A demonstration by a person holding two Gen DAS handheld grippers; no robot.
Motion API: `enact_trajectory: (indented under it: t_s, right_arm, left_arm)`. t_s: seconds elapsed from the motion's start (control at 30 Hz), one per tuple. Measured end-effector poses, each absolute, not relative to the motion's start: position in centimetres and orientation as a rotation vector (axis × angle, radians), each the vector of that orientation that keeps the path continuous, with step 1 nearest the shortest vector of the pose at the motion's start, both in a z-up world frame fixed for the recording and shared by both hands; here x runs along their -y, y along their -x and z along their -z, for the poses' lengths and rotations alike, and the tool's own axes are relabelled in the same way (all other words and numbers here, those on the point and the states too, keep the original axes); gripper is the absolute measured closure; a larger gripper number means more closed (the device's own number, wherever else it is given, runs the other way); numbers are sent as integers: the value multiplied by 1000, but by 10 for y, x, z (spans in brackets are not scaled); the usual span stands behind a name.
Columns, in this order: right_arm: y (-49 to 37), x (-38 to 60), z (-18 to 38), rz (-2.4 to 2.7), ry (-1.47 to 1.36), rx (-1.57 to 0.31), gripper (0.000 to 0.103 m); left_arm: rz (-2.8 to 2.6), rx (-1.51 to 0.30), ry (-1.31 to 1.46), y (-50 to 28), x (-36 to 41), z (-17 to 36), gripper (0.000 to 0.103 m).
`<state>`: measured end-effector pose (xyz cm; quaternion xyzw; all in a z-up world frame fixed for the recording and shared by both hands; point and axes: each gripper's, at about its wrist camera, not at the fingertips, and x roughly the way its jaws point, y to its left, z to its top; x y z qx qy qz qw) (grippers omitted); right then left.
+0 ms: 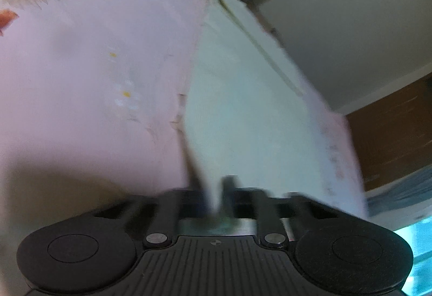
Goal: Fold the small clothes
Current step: 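Close both grippers on the sweater edge and fold it over the body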
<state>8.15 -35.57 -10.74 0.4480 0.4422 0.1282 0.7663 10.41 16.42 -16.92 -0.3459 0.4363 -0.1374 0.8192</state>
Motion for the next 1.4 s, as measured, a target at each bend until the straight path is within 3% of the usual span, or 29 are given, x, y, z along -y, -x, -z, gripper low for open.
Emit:
enact_trajectory:
  t_s: [0.2, 0.3, 0.37, 0.67, 1.03, 1.4]
  right_arm:
    - [-71, 348, 73, -315, -832, -862, 98]
    - [-64, 344, 62, -332, -730, -834, 98]
    - [-73, 342, 84, -279, -700, -944, 98]
    - [-80, 350, 60, -306, -729, -851, 98]
    - [-177, 344, -19, -349, -627, -671, 98]
    - [-318, 343, -34, -337, -606, -641, 98]
  left_arm:
    - [327, -769, 743, -84, -170, 146, 99]
    - [282, -842, 686, -91, -167, 164, 99]
    - [278, -843, 734, -92, -170, 175, 99]
    - [307, -718, 817, -107, -180, 134, 99]
    - [382, -550, 734, -228, -177, 34, 99]
    - [374, -567, 646, -373, -167, 10, 99]
